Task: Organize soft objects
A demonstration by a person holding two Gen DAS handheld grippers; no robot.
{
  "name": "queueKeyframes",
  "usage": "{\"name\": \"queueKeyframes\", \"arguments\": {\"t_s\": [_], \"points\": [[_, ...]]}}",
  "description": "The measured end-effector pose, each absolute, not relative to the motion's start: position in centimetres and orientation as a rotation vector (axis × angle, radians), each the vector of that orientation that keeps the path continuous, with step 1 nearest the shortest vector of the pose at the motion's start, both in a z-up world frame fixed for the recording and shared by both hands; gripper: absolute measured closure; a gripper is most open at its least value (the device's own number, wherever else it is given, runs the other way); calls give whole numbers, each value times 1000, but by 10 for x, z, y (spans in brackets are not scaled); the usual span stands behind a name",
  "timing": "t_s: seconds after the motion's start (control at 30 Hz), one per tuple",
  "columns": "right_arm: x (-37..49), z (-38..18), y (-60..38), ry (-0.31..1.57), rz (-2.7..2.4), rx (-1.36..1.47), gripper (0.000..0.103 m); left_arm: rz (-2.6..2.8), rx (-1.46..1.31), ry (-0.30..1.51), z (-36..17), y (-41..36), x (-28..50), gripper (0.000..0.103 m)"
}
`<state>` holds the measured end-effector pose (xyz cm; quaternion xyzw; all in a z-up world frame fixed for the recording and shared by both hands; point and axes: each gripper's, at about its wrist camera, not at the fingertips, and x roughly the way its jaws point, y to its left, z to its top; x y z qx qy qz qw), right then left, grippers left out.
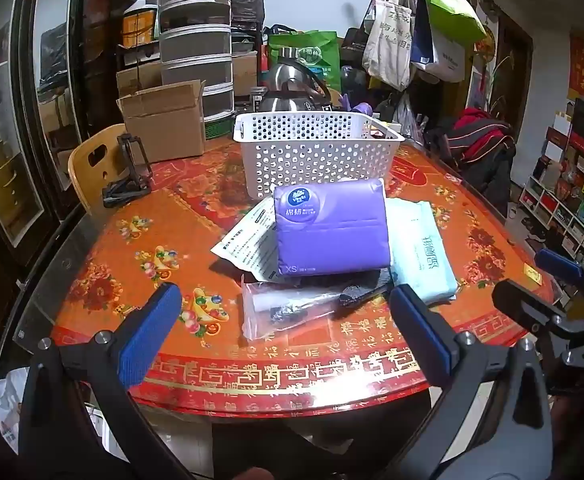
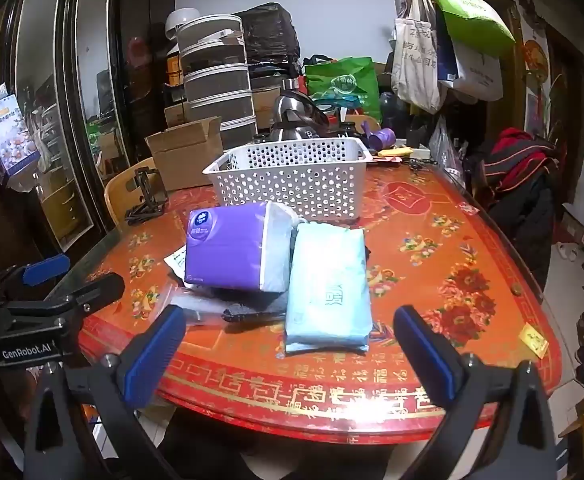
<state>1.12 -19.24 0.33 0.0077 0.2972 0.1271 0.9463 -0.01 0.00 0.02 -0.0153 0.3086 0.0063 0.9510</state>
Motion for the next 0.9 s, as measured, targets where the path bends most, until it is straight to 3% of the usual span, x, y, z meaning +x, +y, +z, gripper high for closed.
{"name": "queueKeyframes", "arguments": {"t_s": [0.9], "points": [[11, 0, -191, 613, 264, 36, 0, 15, -43, 631, -1, 1, 0, 0]]}}
